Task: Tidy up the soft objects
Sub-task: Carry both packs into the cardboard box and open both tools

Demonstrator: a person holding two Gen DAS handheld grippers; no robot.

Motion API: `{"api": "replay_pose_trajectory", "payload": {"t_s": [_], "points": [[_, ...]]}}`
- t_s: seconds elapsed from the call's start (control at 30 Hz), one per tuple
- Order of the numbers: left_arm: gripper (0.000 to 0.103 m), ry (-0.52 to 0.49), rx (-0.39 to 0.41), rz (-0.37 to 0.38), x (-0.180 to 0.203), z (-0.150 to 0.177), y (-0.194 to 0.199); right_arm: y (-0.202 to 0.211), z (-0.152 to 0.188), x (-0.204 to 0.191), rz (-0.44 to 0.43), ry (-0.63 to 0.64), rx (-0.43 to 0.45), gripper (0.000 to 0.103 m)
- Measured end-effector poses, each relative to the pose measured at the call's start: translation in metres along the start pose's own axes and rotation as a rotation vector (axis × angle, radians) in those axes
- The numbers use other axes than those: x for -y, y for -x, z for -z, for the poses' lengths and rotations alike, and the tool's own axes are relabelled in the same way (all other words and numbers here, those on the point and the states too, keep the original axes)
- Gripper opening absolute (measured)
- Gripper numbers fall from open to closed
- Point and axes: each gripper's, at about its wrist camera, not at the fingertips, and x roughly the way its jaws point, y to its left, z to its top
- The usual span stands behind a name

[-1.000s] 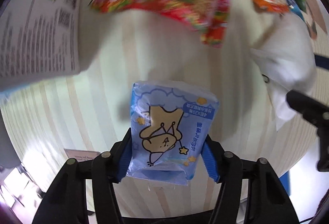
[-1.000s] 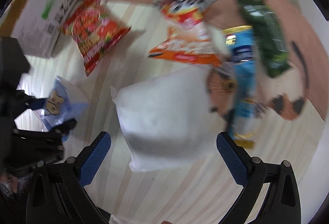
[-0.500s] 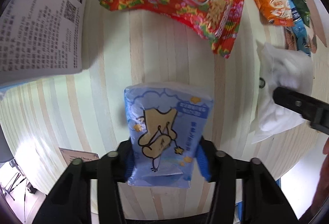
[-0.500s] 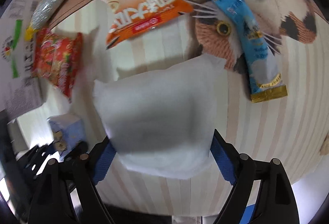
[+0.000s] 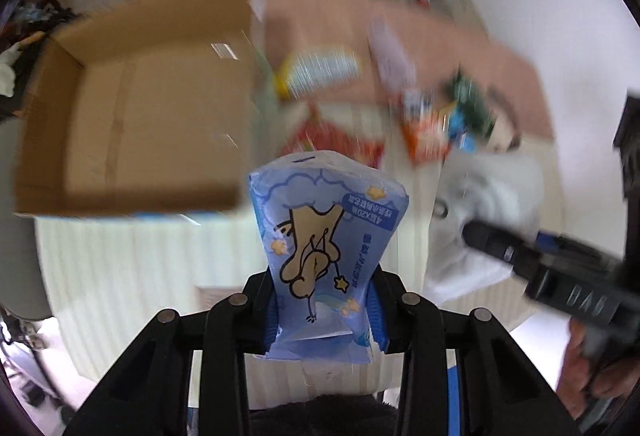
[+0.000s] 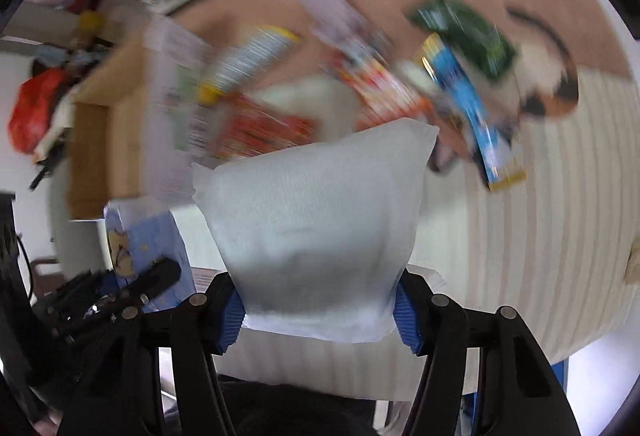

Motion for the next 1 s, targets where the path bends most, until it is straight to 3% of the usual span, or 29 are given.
{"api": "replay_pose_trajectory", "payload": {"t_s": [0.1, 0.2, 0.43, 0.7, 1.0], "points": [[0.033, 0.031, 0.051, 0.002, -0.035, -0.024, 0.04, 0.034, -0.028, -0.05, -0.059, 0.04, 0.05, 0.064], [0.033, 0.056, 0.075, -0.024, -0.081, -0.059, 0.055, 0.03, -0.054, -0.11, -0.085, 0.069, 0.076, 0.064], [0.033, 0.155, -0.061, -0.017, -0.179, -0.124, -0.005, -0.06, -0.117, -0.227, -0.019, 0.055, -0.003, 0.064], [0.033, 0.197, -0.24, 0.066, -0.233, -0.168, -0.086, -0.161, -0.168, -0.268, 0.093, 0.034, -0.075, 0.064], [0.034, 0.158, -0.321, 0.087, -0.245, -0.183, -0.13, -0.223, -0.189, -0.264, 0.145, 0.026, -0.117, 0.065]]}}
